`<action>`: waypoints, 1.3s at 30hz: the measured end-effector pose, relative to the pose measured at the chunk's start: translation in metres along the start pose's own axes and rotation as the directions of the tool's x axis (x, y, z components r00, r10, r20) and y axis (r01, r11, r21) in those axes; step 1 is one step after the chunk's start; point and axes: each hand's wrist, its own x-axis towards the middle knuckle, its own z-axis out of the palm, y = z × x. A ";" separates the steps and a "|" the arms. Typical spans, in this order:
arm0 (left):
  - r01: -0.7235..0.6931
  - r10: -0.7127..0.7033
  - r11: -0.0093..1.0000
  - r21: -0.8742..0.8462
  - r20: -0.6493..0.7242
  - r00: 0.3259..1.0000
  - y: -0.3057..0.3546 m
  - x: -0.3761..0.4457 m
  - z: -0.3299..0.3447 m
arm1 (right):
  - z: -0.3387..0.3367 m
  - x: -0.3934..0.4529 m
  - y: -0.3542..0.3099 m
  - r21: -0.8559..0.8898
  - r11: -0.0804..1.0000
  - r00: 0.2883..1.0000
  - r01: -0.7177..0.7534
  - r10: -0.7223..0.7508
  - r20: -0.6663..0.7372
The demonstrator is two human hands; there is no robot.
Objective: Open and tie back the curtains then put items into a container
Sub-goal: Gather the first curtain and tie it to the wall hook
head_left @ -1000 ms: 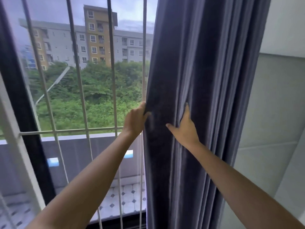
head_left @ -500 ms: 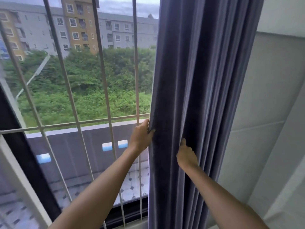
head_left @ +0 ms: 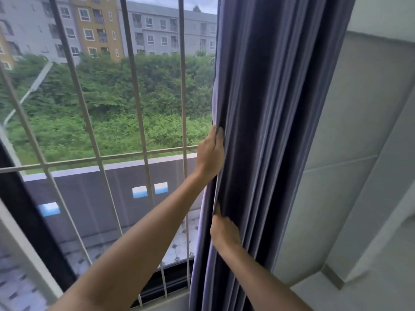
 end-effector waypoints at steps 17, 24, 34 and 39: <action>-0.103 0.137 0.916 0.387 -0.063 0.989 -0.028 0.013 -0.045 | -0.136 0.022 -0.006 0.135 0.852 0.470 0.506 -0.141 -0.871; -0.104 0.141 0.921 0.375 -0.072 0.987 -0.024 0.010 -0.039 | -0.245 0.064 -0.020 0.338 0.765 0.484 0.548 0.040 -0.874; -0.050 0.084 0.936 0.349 -0.084 0.993 -0.019 0.000 -0.023 | -0.089 0.045 0.003 0.316 0.948 0.970 -0.032 0.105 -0.217; -0.103 0.127 0.944 0.313 -0.060 0.990 -0.027 -0.001 -0.018 | -0.041 0.024 0.001 0.103 0.994 0.992 -0.039 0.051 -0.119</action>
